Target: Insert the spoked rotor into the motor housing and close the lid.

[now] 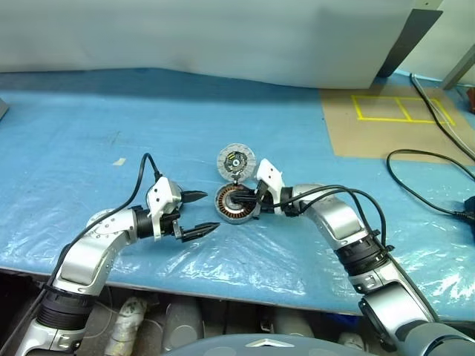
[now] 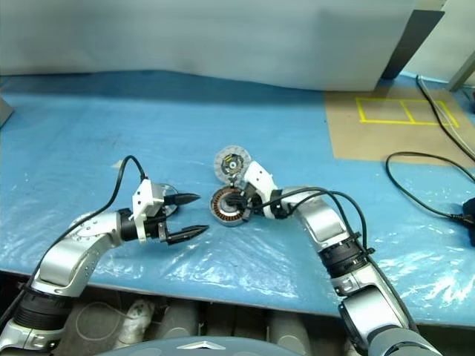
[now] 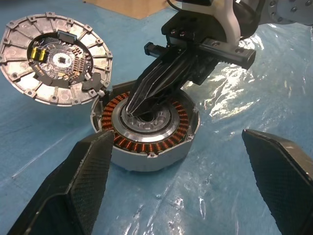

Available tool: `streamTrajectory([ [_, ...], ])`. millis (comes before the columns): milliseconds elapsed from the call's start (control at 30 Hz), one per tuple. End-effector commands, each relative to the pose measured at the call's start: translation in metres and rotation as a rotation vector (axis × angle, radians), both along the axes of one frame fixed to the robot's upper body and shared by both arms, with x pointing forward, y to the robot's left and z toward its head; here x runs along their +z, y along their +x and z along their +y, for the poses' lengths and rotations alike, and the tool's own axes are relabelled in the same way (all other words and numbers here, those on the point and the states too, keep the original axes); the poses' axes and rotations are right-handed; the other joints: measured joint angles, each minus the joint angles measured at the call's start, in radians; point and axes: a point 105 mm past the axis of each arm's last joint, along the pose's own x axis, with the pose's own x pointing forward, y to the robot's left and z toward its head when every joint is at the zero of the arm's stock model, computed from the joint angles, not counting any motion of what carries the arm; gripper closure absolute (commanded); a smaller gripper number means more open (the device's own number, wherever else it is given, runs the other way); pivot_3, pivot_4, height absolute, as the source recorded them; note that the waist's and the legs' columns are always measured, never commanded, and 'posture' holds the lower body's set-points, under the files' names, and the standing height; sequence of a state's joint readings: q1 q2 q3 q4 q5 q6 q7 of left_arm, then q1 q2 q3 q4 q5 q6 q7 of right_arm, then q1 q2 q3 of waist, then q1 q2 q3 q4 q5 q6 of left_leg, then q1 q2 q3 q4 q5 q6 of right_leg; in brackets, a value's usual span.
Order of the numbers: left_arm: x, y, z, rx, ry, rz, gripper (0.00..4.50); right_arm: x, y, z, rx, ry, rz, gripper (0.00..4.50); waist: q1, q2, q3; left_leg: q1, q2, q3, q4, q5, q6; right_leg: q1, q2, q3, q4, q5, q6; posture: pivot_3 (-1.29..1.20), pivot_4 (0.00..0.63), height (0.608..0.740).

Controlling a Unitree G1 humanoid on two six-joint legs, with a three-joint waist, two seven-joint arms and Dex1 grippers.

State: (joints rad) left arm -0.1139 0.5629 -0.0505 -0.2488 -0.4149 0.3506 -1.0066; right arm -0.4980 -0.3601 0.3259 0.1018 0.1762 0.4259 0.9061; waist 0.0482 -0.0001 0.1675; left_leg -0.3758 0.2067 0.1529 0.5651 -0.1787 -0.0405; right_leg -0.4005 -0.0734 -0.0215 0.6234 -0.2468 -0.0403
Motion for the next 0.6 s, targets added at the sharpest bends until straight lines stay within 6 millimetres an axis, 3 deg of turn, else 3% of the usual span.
streamTrajectory([
  [33,0.008,-0.001,-0.001,-0.011,-0.011,-0.036,0.11,-0.002,-0.005,0.001,0.015,-0.010,-0.006,4.47,-0.001,0.000,0.000,0.000,0.000,0.000,0.000,0.000,0.000,0.000,0.000,0.000,0.000,0.000,0.000,0.00,0.150,0.740],
  [200,0.007,-0.001,0.000,-0.009,-0.010,-0.033,0.11,0.008,-0.006,0.004,0.020,0.036,0.005,4.47,-0.001,0.000,0.000,0.000,0.000,0.000,0.000,0.000,0.000,0.000,0.000,0.000,0.000,0.000,0.000,0.00,0.150,0.740],
  [333,0.005,-0.001,0.001,-0.009,-0.011,-0.030,0.11,0.042,-0.003,0.010,0.018,0.228,0.058,4.47,-0.002,0.000,0.000,0.000,0.000,0.000,0.000,0.000,0.000,-0.001,0.000,0.000,0.000,0.000,0.000,0.00,0.150,0.740],
  [400,0.004,-0.001,0.002,-0.010,-0.013,-0.028,0.11,0.047,-0.002,0.012,0.011,0.249,0.062,4.47,-0.002,0.000,0.000,0.000,0.000,0.000,0.000,0.000,0.000,-0.001,0.000,0.000,0.000,0.000,0.000,0.00,0.150,0.740],
  [467,0.004,-0.001,0.002,-0.010,-0.013,-0.028,0.11,0.039,-0.001,0.012,0.007,0.193,0.043,4.47,-0.001,0.000,0.000,0.000,0.000,0.000,0.000,0.000,0.000,-0.001,0.000,0.000,0.000,0.000,0.000,0.00,0.150,0.740],
  [600,0.003,-0.001,0.002,-0.013,-0.017,-0.031,0.11,-0.005,0.000,0.005,0.002,-0.037,-0.010,4.47,0.002,0.000,0.000,0.000,0.000,0.000,0.000,0.000,0.000,0.000,0.000,0.000,0.000,0.000,0.000,0.00,0.150,0.740],
])
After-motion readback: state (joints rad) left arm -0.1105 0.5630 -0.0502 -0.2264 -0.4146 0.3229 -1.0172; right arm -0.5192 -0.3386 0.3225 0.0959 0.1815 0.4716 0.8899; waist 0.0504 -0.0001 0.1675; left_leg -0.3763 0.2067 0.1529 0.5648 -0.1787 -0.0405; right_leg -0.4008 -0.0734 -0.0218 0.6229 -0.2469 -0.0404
